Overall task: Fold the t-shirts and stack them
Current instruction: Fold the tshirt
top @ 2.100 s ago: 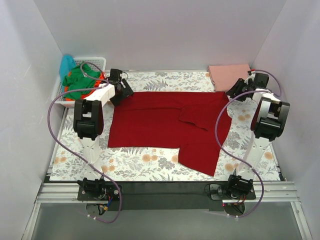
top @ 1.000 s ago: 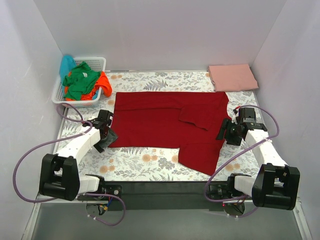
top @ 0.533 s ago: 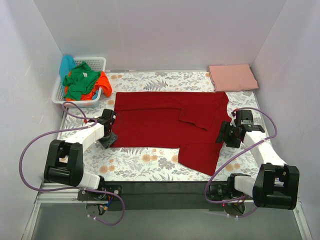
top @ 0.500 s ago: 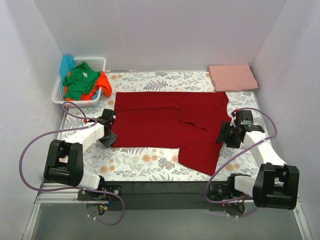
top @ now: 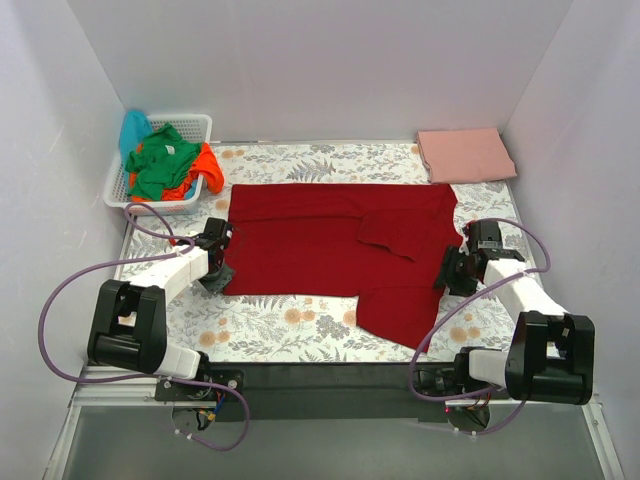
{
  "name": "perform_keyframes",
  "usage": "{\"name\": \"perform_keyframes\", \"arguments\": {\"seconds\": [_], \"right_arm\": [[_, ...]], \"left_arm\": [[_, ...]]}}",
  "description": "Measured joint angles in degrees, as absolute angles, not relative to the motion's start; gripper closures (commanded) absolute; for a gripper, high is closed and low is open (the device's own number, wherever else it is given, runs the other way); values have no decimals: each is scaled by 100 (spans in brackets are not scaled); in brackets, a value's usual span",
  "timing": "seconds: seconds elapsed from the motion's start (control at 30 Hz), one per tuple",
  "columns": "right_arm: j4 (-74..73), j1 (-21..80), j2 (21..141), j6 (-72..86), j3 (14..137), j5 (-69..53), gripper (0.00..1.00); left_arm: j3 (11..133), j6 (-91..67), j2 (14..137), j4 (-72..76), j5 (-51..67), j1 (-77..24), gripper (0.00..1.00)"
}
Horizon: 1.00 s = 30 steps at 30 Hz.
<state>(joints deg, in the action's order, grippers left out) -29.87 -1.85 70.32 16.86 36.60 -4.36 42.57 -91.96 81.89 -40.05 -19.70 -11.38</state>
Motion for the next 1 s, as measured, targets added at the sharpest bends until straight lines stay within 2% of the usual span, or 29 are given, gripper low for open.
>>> {"name": "perform_keyframes", "arguments": {"seconds": [0.2,0.27,0.4,0.43,0.5,0.8,1.0], "right_arm": [[-2646,-187,7319,1918,3662,-484,47],[-2541,-211,7417,1949,3658,-489,53],[-2292,-333,7465,1973,3524,-504,75],[-2259,-364,7441,1975,3492,-519,86],[-2206,-405,7367,1979,3395,-508,99],[-2685,-436,6648,1951,3380,-460,99],[-2842,-449,7170,1922,4171,-521,99]], "left_arm": [[4252,-9146,8182,-3994,-1979,-1138,100],[4252,-9129,8176,-3994,-1997,-1138,100],[4246,-9126,8173,-3988,-2016,-1138,100],[4246,-9126,8173,-3988,-2018,-1138,100],[4246,-9126,8173,-3994,-2021,-1138,100],[4294,-9078,7850,-4241,-2064,-1122,100],[4982,-8945,8281,-4327,-2053,-1028,100]]}}
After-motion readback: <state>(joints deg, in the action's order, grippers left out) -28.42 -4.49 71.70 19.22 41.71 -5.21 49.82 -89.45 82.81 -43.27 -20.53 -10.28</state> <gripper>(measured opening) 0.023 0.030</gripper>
